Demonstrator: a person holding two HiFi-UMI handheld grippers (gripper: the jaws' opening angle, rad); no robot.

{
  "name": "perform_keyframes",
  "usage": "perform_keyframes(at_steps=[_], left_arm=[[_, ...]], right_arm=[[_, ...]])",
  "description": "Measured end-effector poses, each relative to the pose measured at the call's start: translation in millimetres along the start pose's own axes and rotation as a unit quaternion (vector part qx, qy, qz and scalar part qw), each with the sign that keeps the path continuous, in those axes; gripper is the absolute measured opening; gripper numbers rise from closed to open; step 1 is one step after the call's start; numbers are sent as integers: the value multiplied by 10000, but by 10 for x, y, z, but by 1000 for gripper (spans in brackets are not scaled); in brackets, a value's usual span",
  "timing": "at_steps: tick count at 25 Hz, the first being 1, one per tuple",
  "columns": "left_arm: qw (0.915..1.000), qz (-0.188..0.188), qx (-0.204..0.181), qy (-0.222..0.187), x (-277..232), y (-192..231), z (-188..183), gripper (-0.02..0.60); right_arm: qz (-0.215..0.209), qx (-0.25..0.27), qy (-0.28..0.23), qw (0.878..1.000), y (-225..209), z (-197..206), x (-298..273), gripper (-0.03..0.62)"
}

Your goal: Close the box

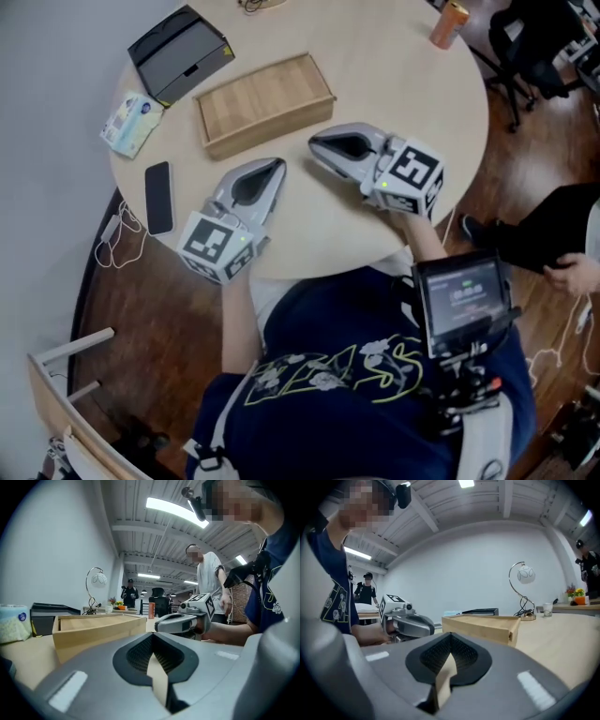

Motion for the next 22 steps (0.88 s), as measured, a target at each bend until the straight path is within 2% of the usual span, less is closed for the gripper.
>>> perform_keyframes(at_steps=[22], left_arm=[[10000,12,-16,55,68,119,-6,2]], right_arm=[[161,-74,1,9998,27,-99,-131,0]])
Point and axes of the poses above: the fingertips, and each gripper's own axes: x backward along the fingers, y to its left, z out of its underside, the point moved 8 cm from there along x, backward along the fingers, and after that the axes turned 9 degrees about -y, right-handed, at the moved point
